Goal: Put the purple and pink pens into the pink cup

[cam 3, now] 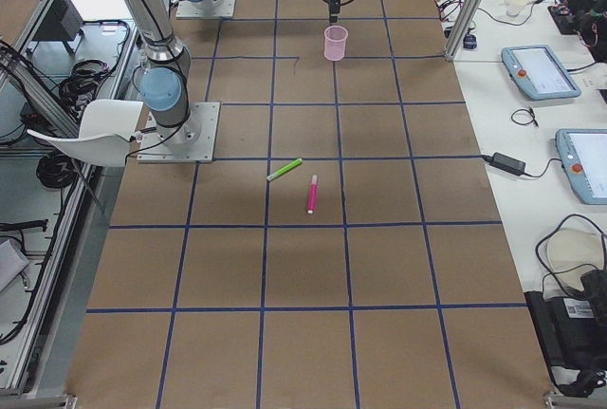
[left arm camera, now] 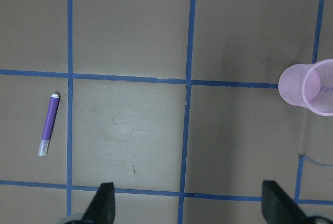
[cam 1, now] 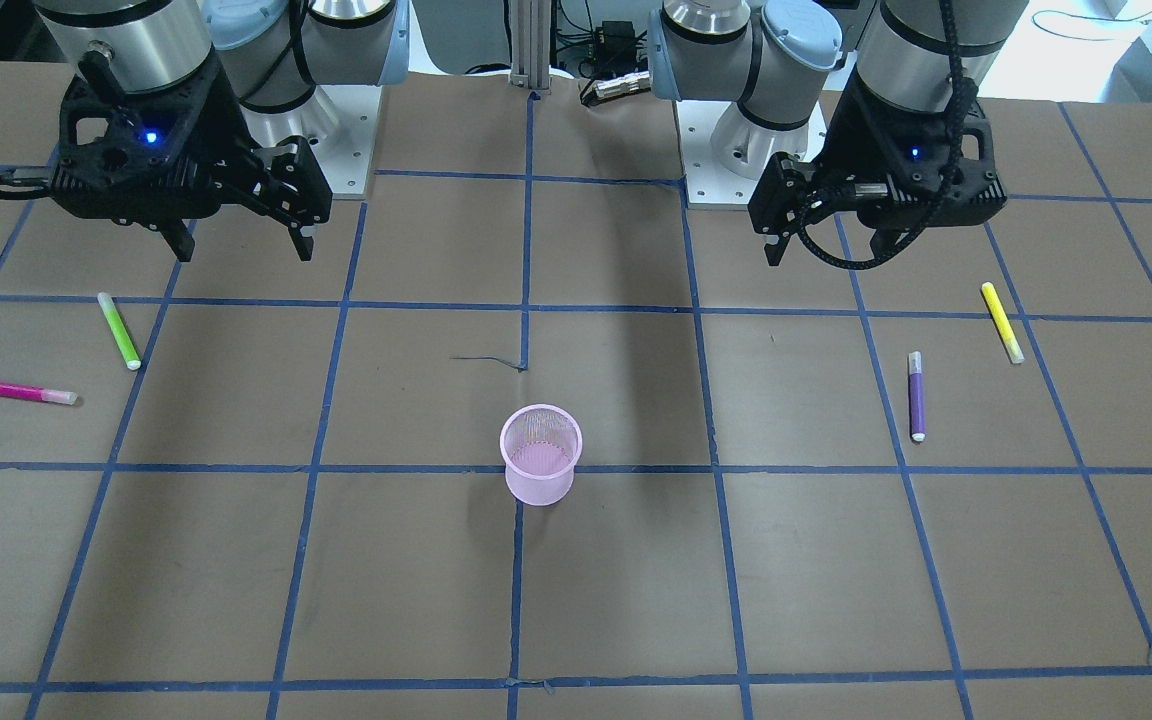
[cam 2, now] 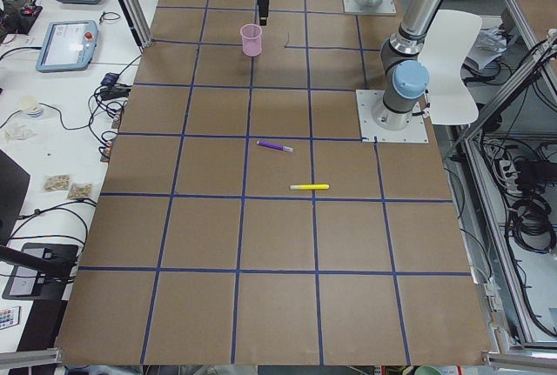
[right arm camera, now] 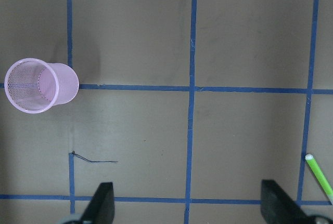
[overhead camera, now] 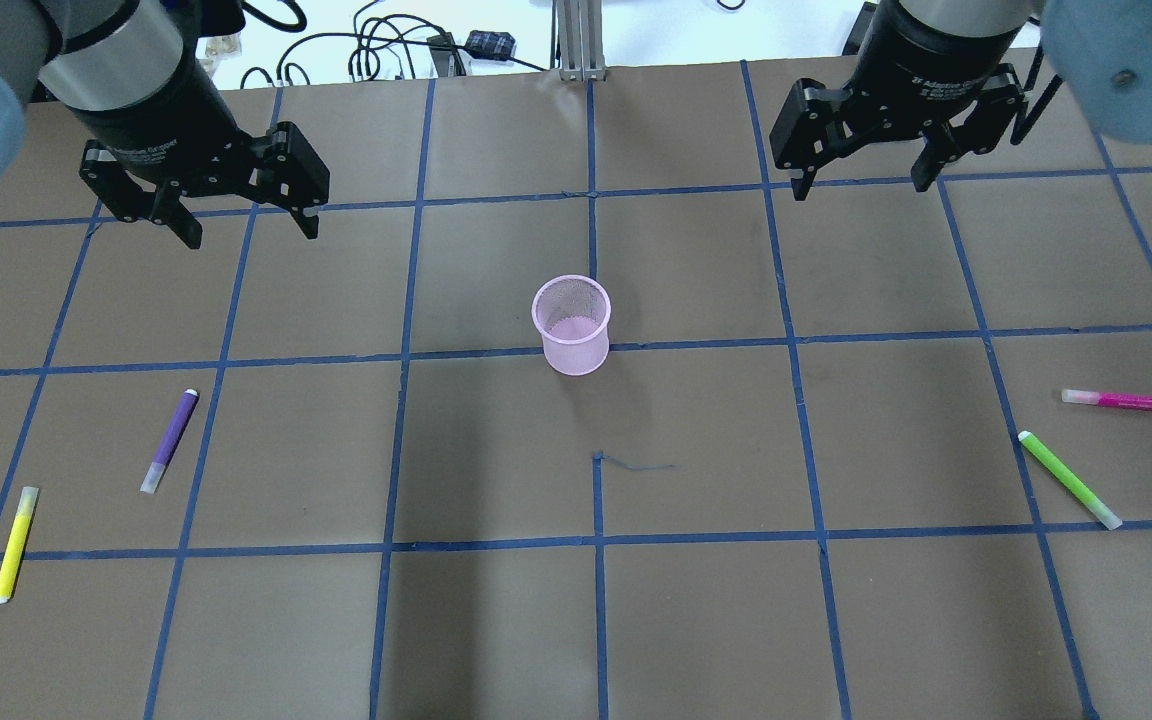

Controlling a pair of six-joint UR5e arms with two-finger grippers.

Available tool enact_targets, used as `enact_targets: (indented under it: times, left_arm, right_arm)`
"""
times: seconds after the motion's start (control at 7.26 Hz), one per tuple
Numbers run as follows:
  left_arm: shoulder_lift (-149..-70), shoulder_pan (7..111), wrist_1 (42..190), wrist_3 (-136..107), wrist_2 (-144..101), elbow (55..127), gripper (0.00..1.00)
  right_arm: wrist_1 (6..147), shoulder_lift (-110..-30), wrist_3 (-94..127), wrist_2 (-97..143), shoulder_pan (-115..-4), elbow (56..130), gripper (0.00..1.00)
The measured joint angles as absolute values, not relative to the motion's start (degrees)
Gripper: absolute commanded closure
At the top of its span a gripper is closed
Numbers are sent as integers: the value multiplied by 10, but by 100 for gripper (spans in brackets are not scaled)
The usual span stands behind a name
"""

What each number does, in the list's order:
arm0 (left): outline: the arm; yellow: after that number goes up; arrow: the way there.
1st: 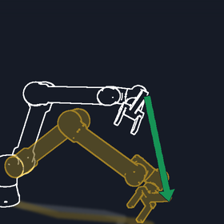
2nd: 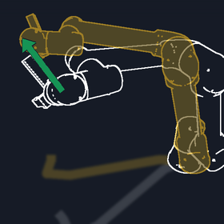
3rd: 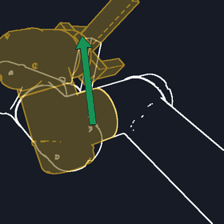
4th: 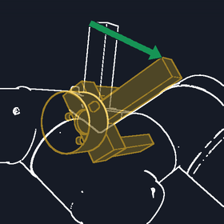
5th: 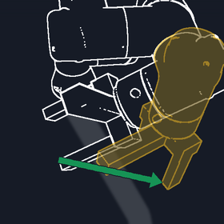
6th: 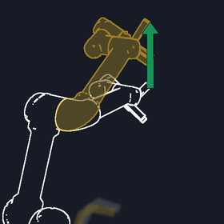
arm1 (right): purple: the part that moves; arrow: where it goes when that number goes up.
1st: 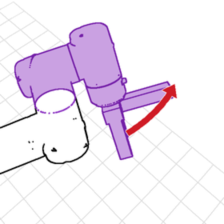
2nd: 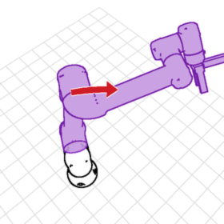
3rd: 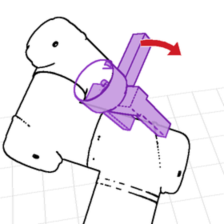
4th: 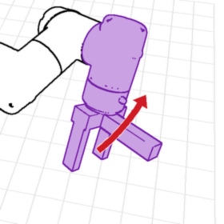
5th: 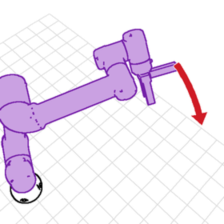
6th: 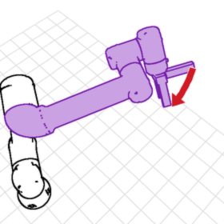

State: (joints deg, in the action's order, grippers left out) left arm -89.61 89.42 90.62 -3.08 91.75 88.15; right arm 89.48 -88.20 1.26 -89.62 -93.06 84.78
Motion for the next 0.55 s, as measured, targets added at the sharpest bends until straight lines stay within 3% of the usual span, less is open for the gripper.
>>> enact_targets:
  times: [0.55]
  left_arm:
    - [-894, 894, 908, -28, 920, 891, 0]
  right_arm:
    - [905, -880, 7, -896, -926, 843, 0]
